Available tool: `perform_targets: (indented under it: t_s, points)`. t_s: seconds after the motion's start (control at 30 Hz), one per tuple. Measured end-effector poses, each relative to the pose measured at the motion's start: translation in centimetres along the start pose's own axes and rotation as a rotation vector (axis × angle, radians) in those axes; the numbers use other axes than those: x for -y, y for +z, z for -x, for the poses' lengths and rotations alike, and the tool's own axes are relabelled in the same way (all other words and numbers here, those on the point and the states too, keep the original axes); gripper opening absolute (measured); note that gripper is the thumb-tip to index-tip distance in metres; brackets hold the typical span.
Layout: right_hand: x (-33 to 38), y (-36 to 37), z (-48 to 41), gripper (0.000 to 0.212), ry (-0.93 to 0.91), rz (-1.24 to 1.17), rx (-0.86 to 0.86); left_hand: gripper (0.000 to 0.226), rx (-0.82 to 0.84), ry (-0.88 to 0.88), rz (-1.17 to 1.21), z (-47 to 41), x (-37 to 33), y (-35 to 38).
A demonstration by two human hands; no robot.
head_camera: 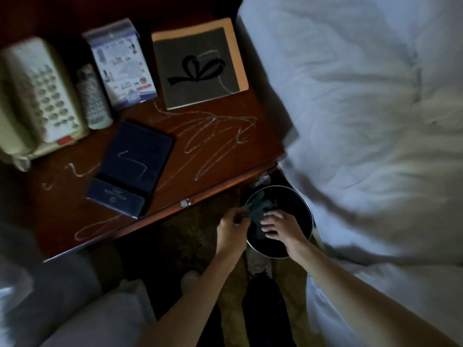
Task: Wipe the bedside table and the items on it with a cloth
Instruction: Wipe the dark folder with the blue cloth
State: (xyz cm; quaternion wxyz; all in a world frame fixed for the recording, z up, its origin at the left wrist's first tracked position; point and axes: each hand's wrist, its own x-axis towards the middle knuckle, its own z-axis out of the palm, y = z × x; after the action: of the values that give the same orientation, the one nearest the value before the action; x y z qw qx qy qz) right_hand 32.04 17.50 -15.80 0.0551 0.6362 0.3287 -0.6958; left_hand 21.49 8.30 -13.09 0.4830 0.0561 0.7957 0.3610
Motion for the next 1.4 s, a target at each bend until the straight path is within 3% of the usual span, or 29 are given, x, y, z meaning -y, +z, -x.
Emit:
perform_targets:
  t_s: [0.1, 0.2, 0.43, 0.53, 0.67, 0.77, 1.0, 1.13, 1.2, 1.4]
  points:
    - [0.9, 1.1, 3.1, 0.026, 0.051, -0.167, 0.134, 0.013, 0.040, 0.100, -0.036, 2.4, -1.9, -1.1]
    - [0.8, 2.8, 6.2, 0.032, 0.020, -0.242, 0.124, 0.014, 0.090, 0.136, -0.022, 4.7, -3.8, -2.4]
    - [3.0, 4.6, 11.4, 0.045, -0.031, -0.763, 0.264, 0.018, 0.133, 0.194, 0.030, 8.8, -7.3, -6.2]
    - [4.6, 5.4, 12.7, 0.058, -0.034, -0.749, 0.379, 0.019, 0.157, 0.260, -0.018, 10.4, -8.1, -7.7]
    - [6.8, 7.8, 14.5, 0.051, -0.044, -0.670, 0.444, 0.023, 0.152, 0.301, -0.005, 12.0, -8.8, -10.0]
    - [7.2, 9.5, 15.1, 0.037, -0.003, -0.647, 0.458, 0.025, 0.141, 0.258, 0.132, 12.6, -9.1, -12.0]
    - [8.2, 13.4, 15.1, 0.042, 0.004, -0.738, 0.428, 0.030, -0.038, 0.281, 0.177, 11.6, -8.6, -16.6]
    - [9.1, 14.1, 14.5, 0.047, -0.013, -0.778, 0.410, 0.030, -0.256, 0.344, 0.056, 8.7, -8.1, -19.7]
    - [9.5, 14.2, 14.4, 0.048, -0.006, -0.800, 0.416, 0.026, -0.334, 0.279, -0.065, 6.6, -7.4, -21.1]
    - [10.7, 14.1, 13.7, 0.047, -0.054, -0.738, 0.473, 0.081, -0.478, -0.059, -0.491, 1.5, -6.2, -23.5]
